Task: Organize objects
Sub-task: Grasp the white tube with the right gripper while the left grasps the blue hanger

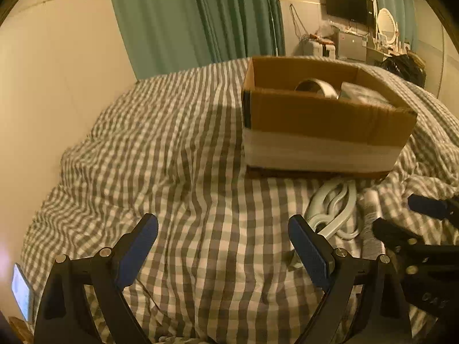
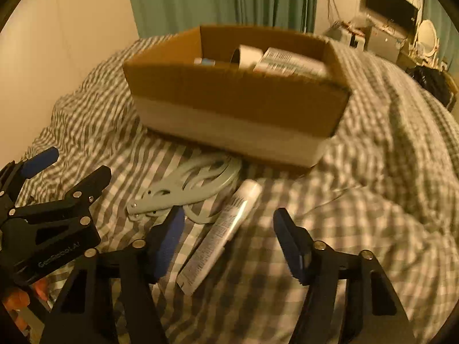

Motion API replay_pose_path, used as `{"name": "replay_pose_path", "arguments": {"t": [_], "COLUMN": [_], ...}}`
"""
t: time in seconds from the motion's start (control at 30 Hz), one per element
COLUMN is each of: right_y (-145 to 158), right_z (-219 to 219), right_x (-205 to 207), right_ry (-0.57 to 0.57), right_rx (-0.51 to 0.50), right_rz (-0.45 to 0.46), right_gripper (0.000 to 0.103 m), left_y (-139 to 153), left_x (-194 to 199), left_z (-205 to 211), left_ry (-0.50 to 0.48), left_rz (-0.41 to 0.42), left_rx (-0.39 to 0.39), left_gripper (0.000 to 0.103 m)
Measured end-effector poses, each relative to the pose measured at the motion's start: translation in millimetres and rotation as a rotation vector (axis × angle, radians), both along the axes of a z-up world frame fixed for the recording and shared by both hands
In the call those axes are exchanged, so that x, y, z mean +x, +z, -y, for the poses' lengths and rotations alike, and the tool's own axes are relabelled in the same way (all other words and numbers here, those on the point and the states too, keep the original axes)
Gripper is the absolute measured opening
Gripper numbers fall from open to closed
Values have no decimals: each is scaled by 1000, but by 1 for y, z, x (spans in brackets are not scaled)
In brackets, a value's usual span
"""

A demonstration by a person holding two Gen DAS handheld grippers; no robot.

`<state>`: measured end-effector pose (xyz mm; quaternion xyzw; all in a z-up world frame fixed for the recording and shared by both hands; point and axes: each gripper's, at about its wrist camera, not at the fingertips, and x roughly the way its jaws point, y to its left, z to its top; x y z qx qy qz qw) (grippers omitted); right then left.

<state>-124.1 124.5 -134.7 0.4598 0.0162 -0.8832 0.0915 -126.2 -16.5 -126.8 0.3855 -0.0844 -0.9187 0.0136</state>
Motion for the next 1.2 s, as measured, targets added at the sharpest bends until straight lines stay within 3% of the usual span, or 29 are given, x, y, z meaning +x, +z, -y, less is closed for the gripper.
{"name": "replay_pose_path", "arguments": {"t": [0.13,0.23,0.3,0.4,0.6,0.8,1.1,1.2], "right_y": [-20,-29,-28,-15,17,34,21,16], "right_z": [6,9,9,5,-22,-37,-52,-52], "right_x": [-8,-8,-6,-2,3,-4,-8,-8], "right_ry": [2,14,31,44,5,-33,-53,-53], "right_rx": [21,57,95,118,59,54,48,44], "right_rz": [34,41,41,24,-13,-28,1,11], "right_gripper": [50,36,25,18,18,18,18,18], "left_y": [-14,-23,-26,-25,-15,-18,-36,-42], "left_x": [-5,-10,-12,-12,-7,-9,-31,-36], "left_z": [1,2,1,-1,-19,-61,-95,-98], "left_ry": [-7,-6,-7,-16,-61,-166,-233,-248], "left_rz": [39,72,83,83,77,109,158,168], "left_rx": [0,-1,-2,-6,31,69,76,120], "left_gripper": [94,94,94,94,94,94,94,94]}}
